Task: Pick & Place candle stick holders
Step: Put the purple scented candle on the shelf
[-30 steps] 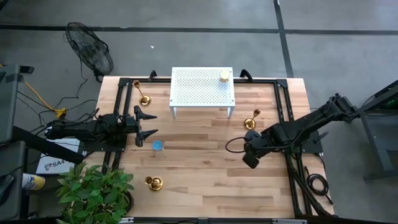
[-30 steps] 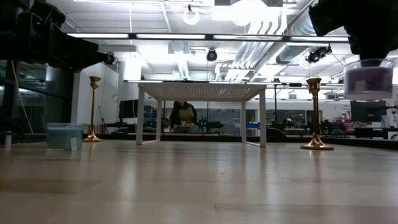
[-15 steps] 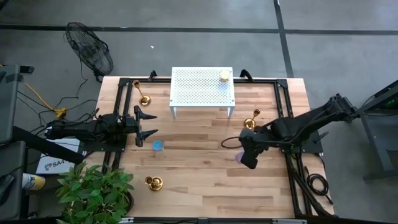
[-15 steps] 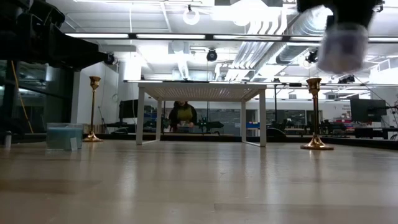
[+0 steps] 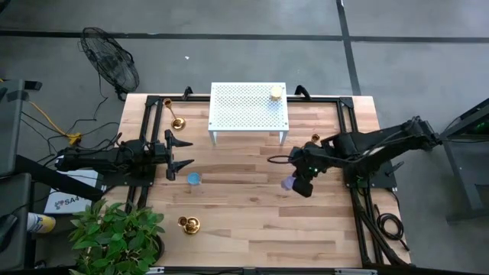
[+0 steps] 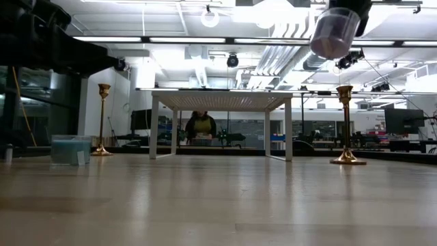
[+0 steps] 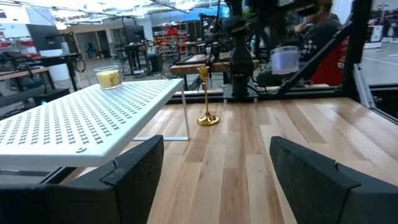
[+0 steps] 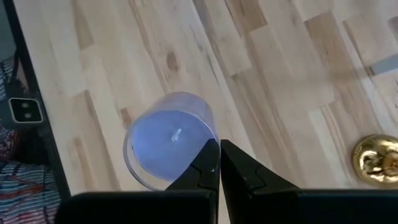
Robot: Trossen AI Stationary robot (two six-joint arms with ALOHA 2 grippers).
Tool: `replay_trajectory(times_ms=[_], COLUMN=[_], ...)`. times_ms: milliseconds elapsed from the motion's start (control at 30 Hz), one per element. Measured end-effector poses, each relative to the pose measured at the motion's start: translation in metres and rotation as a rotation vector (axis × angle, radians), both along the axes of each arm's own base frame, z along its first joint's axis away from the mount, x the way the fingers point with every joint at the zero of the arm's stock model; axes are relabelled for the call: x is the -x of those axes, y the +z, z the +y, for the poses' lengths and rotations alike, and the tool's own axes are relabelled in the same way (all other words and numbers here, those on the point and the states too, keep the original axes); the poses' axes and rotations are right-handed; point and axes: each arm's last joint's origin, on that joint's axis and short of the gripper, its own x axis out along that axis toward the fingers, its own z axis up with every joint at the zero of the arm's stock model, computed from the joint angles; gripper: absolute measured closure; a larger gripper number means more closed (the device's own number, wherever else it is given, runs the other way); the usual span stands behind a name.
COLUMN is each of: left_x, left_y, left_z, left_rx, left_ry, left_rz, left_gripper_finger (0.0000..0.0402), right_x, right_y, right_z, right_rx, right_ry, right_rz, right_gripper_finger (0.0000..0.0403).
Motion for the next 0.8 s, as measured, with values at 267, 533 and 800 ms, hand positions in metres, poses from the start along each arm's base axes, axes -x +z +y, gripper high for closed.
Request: replay_trajectory(times_ms=[267, 533, 800], left_x=[0.0, 0.0, 0.0], left_y=[0.0, 0.0, 0.002], left_z=[0.0, 0.0, 0.0], left_rx=[0.001, 0.002, 0.031], left_ry=[-0.004, -0.004, 0.003], left_rz=[0.001, 0.001, -0.024], left_gripper_finger=[0.0112, 0.0112, 0.0112], right_x=[-0.014, -0.026, -0.03], right_y=[-0.014, -0.015, -0.014], right_z=[-0.005, -0.008, -0.018], right_rx=[-0.005, -0.012, -0.005], right_ry=[0.005, 0.023, -0.029], right_rz=[0.054, -0.015, -0.043], right_gripper_finger=[0.0403, 0.0403, 0.0403])
